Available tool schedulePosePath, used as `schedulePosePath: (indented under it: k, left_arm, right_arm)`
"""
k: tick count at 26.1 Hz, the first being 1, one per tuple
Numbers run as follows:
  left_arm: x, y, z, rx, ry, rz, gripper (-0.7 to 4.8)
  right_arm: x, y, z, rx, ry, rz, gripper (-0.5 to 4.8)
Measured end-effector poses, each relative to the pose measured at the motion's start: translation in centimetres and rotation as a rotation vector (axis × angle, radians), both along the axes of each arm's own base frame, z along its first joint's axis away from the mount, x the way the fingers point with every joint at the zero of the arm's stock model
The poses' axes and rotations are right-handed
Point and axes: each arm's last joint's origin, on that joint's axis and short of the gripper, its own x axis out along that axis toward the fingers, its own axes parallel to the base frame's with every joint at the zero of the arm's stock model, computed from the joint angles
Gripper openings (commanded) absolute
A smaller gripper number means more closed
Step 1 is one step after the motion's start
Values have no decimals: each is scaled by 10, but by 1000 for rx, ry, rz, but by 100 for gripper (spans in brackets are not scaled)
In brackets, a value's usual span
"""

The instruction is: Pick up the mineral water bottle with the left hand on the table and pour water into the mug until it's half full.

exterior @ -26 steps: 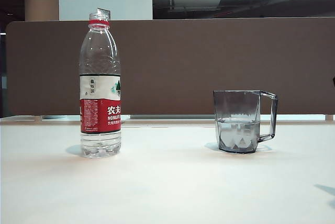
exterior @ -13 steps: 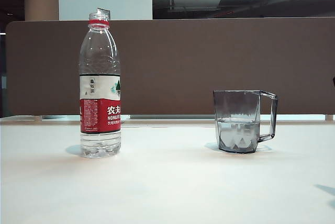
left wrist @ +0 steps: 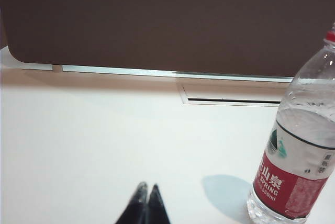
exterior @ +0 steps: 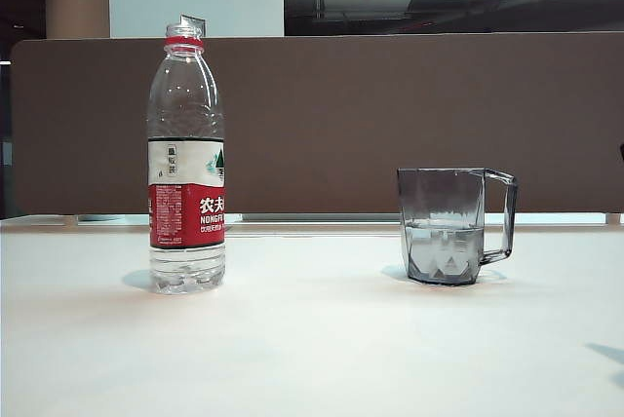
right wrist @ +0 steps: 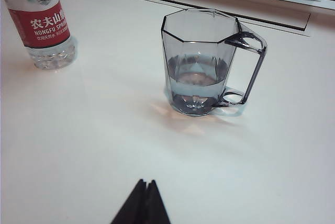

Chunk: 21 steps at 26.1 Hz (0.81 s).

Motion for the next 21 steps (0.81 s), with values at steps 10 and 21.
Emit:
schedulePosePath:
  k: [10,21]
  left_arm:
    - [0,0,0,0,0,0,-5]
    - [0,0,0,0,0,0,-5]
  right_arm:
    - [8,-11,2,25,-35,-153,-1]
    - [25,-52,12,113,-252,-544,-1]
